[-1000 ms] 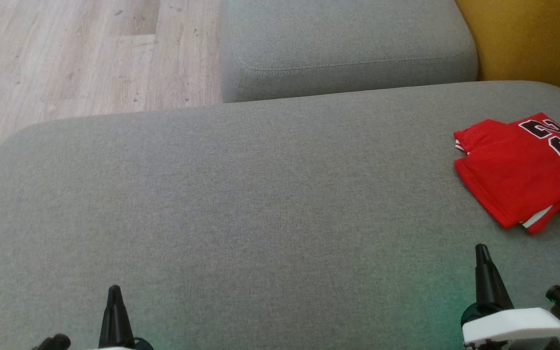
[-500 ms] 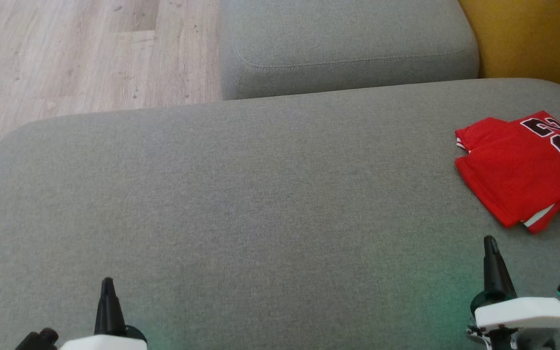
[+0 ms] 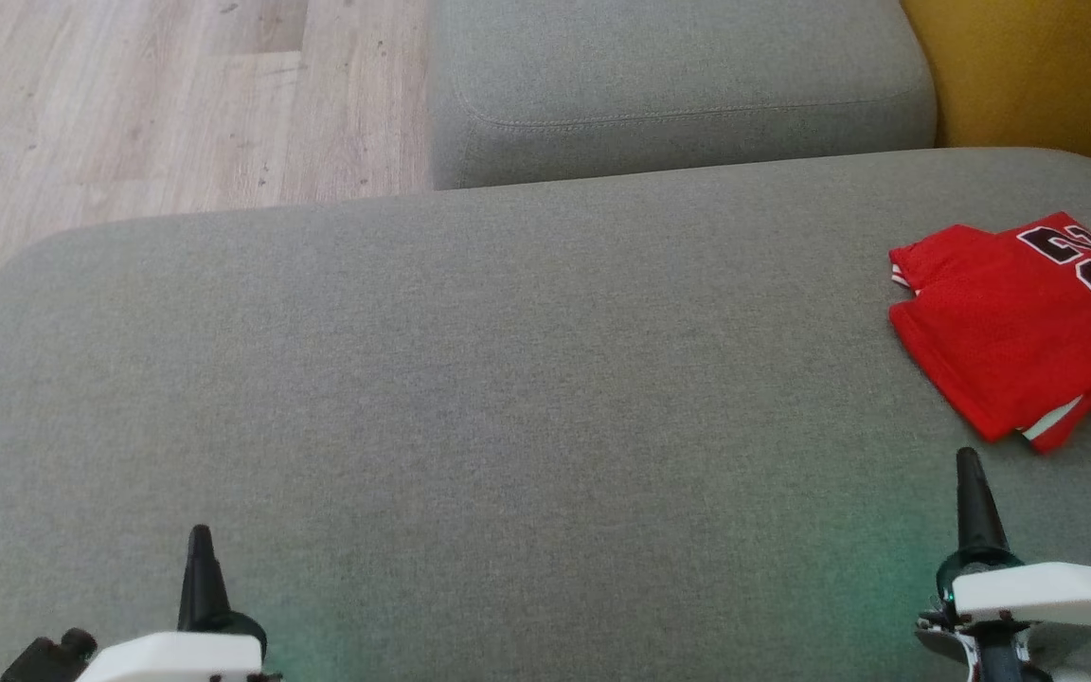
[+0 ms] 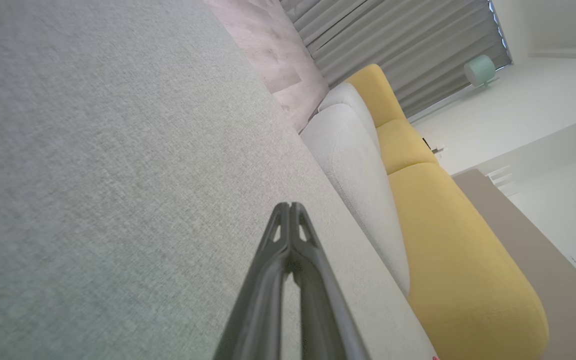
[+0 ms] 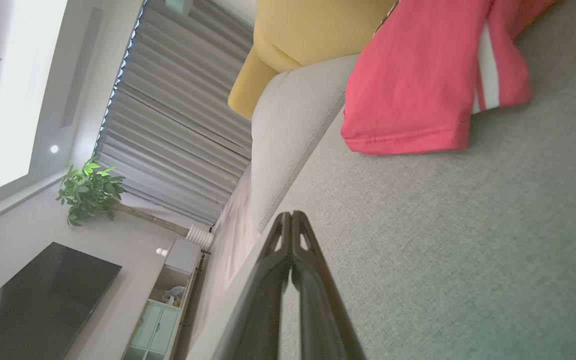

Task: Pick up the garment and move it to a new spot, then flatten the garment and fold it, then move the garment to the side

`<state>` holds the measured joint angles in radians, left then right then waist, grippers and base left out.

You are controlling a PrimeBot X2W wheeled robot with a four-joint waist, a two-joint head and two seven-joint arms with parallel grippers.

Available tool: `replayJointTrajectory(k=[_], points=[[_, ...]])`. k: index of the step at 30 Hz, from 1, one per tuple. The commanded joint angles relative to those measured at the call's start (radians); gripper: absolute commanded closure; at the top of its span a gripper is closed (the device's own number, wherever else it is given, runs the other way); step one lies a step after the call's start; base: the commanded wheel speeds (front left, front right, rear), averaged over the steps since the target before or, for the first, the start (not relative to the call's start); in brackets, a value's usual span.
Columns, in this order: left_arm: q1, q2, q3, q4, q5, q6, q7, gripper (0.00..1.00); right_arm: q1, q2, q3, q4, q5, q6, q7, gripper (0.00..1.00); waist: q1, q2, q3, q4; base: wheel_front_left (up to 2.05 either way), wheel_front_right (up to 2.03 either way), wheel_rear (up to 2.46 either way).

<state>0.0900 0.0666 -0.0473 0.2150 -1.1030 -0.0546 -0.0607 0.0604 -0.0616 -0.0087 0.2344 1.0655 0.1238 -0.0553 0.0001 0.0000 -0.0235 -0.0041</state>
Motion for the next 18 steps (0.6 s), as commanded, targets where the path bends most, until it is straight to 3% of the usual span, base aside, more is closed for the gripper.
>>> replayJointTrajectory(k=[1,18], points=[[-0.057,0.015,0.032,-0.025,-0.029,-0.011,0.009,1.00,-0.054,-0.019,0.007,-0.027,0.034,0.005,0.008,1.00,0.0000,0.0000,0.001,0.000,0.00,0.00,0.00],[-0.110,0.015,0.065,-0.005,-0.225,-0.036,0.059,1.00,-0.096,-0.019,-0.021,-0.014,0.242,0.005,0.057,1.00,-0.0001,0.0000,0.011,0.002,0.00,0.00,0.00]])
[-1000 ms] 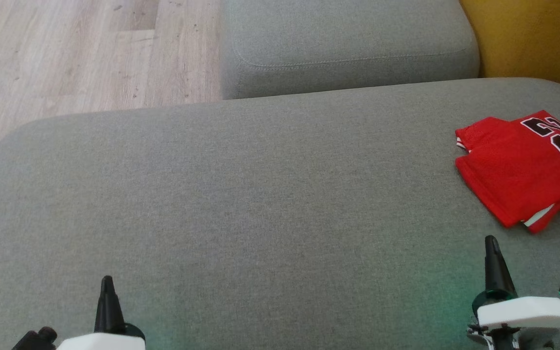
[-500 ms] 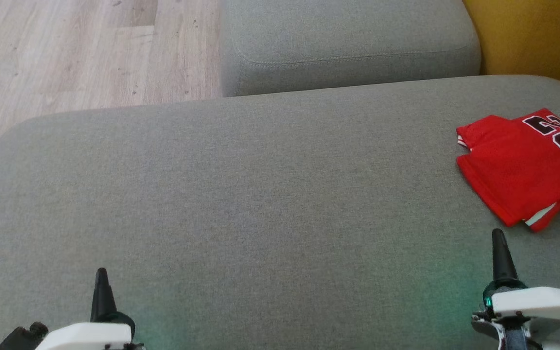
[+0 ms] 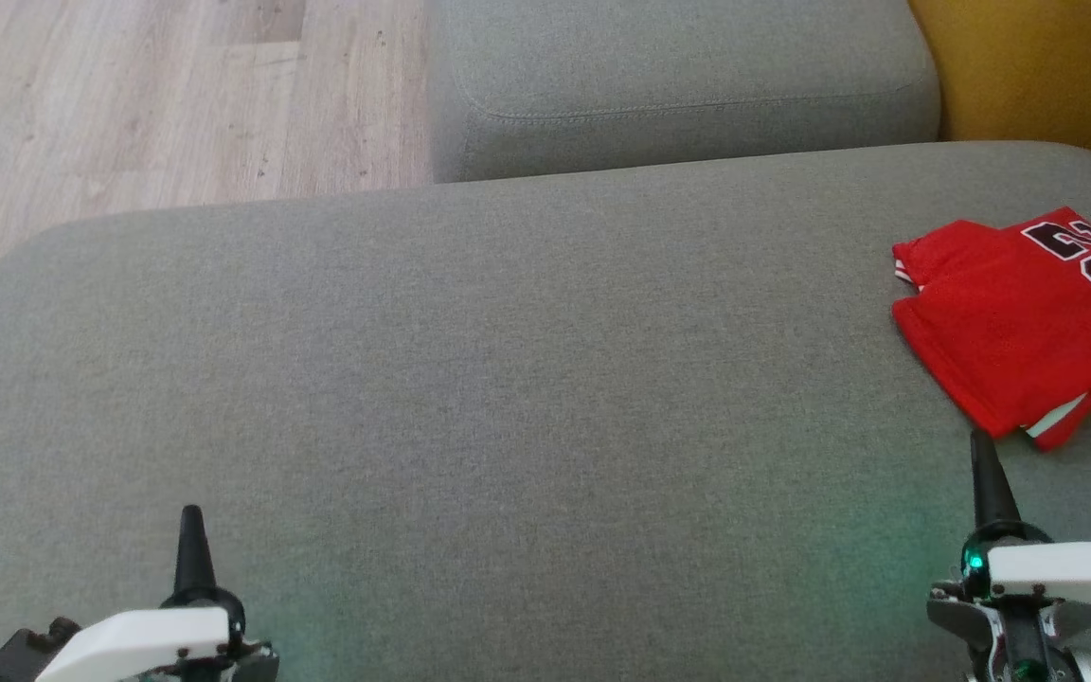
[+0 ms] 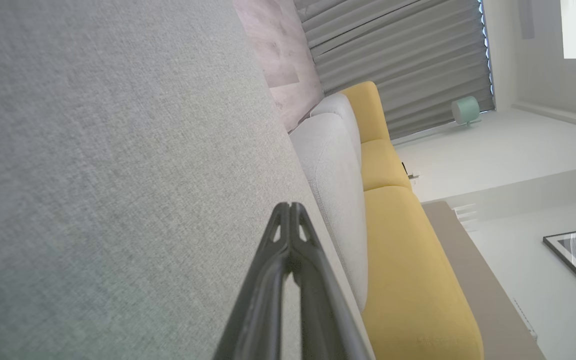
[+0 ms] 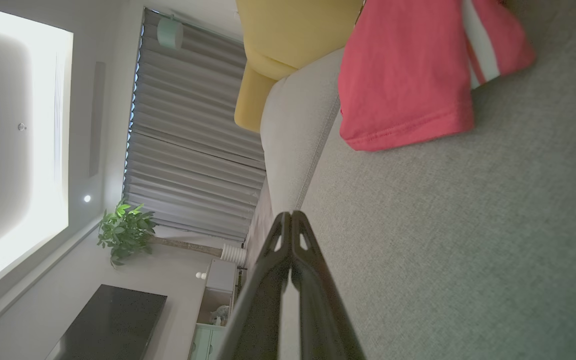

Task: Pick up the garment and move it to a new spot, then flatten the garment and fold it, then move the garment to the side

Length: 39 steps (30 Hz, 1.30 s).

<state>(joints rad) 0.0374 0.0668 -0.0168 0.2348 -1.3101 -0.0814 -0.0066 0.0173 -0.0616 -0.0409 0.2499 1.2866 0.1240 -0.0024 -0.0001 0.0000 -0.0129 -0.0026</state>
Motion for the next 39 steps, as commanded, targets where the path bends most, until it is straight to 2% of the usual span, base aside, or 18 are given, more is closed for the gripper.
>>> replayJointTrajectory(k=[1,28,39], points=[[-0.060,0.014,0.037,-0.023,-0.029,-0.011,0.008,1.00,-0.056,-0.018,0.010,-0.028,0.033,0.005,0.007,1.00,0.0001,0.0000,0.001,0.000,0.00,0.00,0.00],[-0.141,0.012,0.090,0.008,-0.327,-0.049,0.087,1.00,-0.121,-0.016,-0.035,-0.008,0.349,0.007,0.085,1.00,0.0001,0.0000,0.016,0.003,0.00,0.00,0.00],[-0.142,0.009,0.096,0.009,-0.328,-0.049,0.092,1.00,-0.122,-0.012,-0.040,-0.007,0.349,0.007,0.089,1.00,0.0001,0.0000,0.016,0.003,0.00,0.00,0.00]])
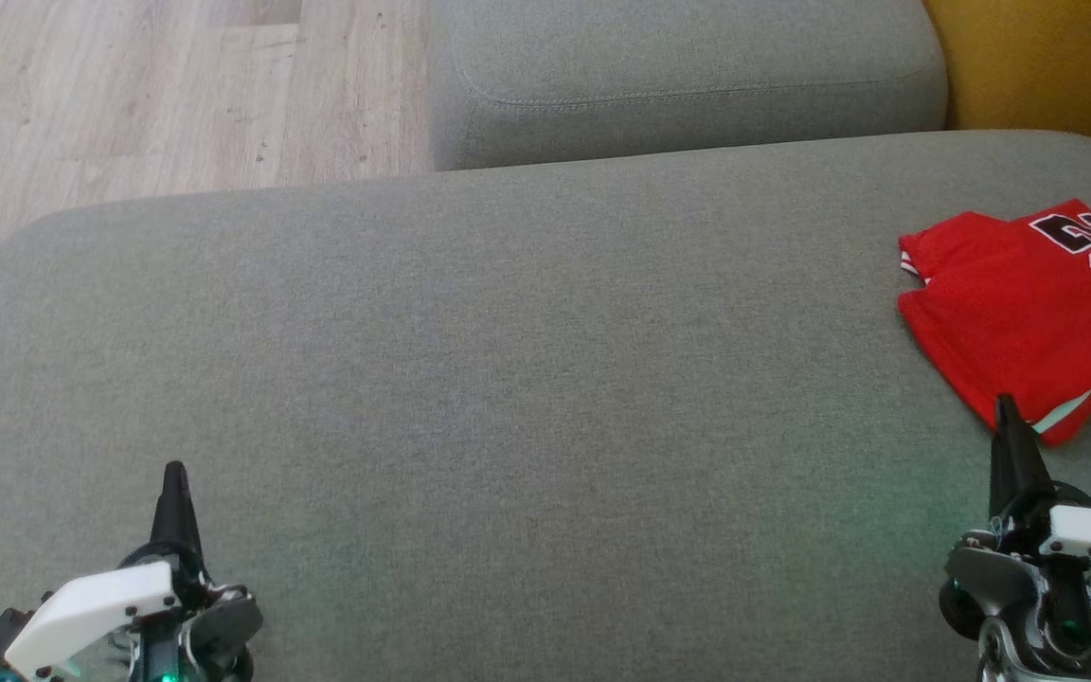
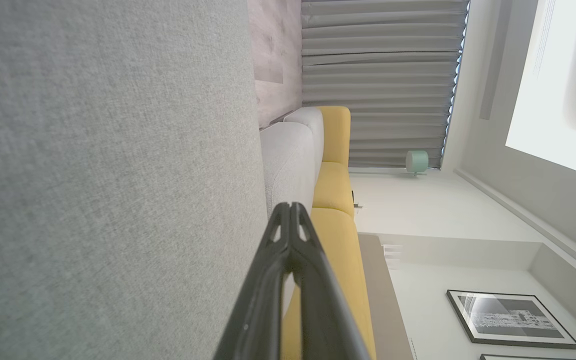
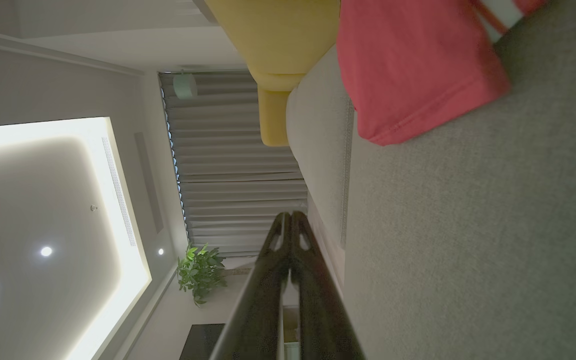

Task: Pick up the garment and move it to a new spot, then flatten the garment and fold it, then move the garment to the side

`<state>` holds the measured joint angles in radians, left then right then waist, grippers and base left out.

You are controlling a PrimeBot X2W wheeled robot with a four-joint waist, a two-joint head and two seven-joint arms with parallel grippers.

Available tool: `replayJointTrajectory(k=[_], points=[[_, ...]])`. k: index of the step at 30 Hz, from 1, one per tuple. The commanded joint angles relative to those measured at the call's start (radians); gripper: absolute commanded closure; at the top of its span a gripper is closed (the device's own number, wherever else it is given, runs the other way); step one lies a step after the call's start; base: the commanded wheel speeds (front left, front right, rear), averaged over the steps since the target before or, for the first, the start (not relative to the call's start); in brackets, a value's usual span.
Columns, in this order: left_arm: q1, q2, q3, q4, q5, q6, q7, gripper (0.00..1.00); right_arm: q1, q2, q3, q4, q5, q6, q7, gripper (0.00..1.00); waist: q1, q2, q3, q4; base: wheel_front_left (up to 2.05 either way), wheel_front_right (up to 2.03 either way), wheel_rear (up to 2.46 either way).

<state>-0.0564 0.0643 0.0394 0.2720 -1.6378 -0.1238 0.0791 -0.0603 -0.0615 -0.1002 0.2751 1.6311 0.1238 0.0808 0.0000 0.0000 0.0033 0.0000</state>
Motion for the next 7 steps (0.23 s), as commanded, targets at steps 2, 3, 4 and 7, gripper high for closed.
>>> replayJointTrajectory(k=[2,3,4,7], points=[[-0.049,0.010,0.041,-0.028,0.001,-0.007,0.007,1.00,-0.045,-0.012,0.018,-0.032,0.004,0.007,0.007,1.00,0.0000,0.0000,0.000,0.000,0.00,0.00,0.00],[-0.049,0.010,0.041,-0.028,0.002,-0.007,0.007,1.00,-0.045,-0.011,0.018,-0.032,0.003,0.007,0.007,1.00,0.0000,0.0000,0.000,0.000,0.00,0.00,0.00],[-0.049,0.010,0.042,-0.028,0.002,-0.007,0.008,1.00,-0.045,-0.011,0.017,-0.032,0.003,0.007,0.008,1.00,0.0000,0.0000,0.000,0.000,0.00,0.00,0.00],[-0.049,0.009,0.043,-0.028,0.003,-0.007,0.009,1.00,-0.045,-0.010,0.016,-0.032,0.002,0.007,0.009,1.00,0.0000,0.0000,0.000,0.000,0.00,0.00,0.00]])
